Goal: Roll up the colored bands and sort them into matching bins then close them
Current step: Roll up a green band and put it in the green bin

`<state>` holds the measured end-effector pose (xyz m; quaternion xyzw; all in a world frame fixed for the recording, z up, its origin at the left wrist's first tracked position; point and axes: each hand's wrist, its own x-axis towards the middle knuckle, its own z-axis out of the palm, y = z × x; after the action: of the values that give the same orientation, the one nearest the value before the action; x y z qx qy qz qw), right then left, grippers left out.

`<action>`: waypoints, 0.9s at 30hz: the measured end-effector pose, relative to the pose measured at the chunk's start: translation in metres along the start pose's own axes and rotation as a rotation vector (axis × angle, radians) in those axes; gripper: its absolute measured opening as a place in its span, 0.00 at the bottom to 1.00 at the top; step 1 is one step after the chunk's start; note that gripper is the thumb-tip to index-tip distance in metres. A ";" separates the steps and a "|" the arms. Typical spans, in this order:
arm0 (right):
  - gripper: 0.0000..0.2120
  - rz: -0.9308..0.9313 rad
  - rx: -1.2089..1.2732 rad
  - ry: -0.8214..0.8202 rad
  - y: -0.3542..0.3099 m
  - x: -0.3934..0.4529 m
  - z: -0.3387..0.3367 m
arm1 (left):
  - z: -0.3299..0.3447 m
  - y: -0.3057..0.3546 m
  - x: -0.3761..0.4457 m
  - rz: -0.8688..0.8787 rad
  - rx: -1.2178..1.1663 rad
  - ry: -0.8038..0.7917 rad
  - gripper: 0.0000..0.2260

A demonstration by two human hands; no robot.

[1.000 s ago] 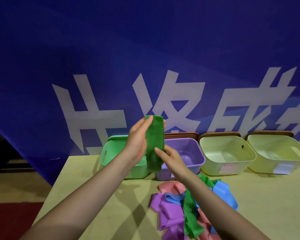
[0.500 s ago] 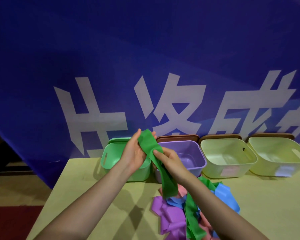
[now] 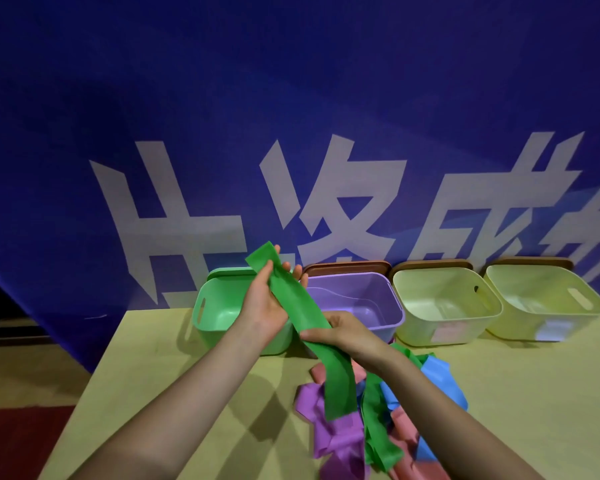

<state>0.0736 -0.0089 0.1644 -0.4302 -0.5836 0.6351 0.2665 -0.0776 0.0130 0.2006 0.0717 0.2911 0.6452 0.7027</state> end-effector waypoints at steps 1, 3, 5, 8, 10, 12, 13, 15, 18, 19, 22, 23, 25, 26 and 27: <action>0.03 0.016 -0.005 0.000 0.003 -0.001 -0.002 | 0.001 0.003 -0.001 0.032 0.015 -0.008 0.10; 0.05 0.054 -0.011 -0.015 0.009 -0.003 -0.005 | 0.000 0.010 0.000 0.104 0.011 -0.005 0.10; 0.07 0.081 -0.012 -0.032 0.013 -0.008 -0.008 | -0.002 0.020 0.002 0.172 -0.010 0.025 0.10; 0.07 0.093 0.065 -0.016 0.018 -0.014 -0.013 | -0.007 0.031 0.010 0.226 -0.001 0.078 0.10; 0.08 0.092 0.099 0.015 0.023 -0.019 -0.017 | -0.010 0.034 0.015 0.225 -0.001 0.087 0.11; 0.09 0.089 0.100 0.067 0.035 -0.022 -0.024 | -0.010 0.035 0.020 0.213 -0.006 0.069 0.12; 0.10 0.087 0.094 0.095 0.041 -0.023 -0.028 | -0.009 0.035 0.021 0.214 -0.005 0.060 0.12; 0.09 0.087 0.087 0.131 0.052 -0.027 -0.035 | -0.005 0.033 0.022 0.225 -0.002 0.051 0.12; 0.06 0.092 0.131 0.173 0.063 -0.037 -0.045 | 0.003 0.028 0.021 0.245 -0.017 0.042 0.11; 0.06 0.092 0.139 0.186 0.066 -0.040 -0.049 | 0.006 0.026 0.021 0.247 -0.019 0.034 0.12; 0.04 0.099 0.098 0.209 0.077 -0.048 -0.058 | 0.016 0.013 0.017 0.241 0.021 -0.014 0.12; 0.04 0.101 0.091 0.214 0.080 -0.051 -0.062 | 0.021 0.007 0.015 0.239 0.041 -0.033 0.12; 0.05 0.105 0.138 0.228 0.083 -0.057 -0.070 | 0.032 -0.004 0.012 0.232 0.066 -0.078 0.13; 0.06 0.105 0.167 0.232 0.084 -0.060 -0.073 | 0.038 -0.010 0.010 0.224 0.072 -0.102 0.13; 0.08 0.102 0.192 0.233 0.085 -0.062 -0.077 | 0.044 -0.015 0.009 0.214 0.078 -0.122 0.14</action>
<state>0.1834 -0.0364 0.1007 -0.5025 -0.4628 0.6466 0.3395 -0.0432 0.0313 0.2266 0.1688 0.2636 0.6991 0.6429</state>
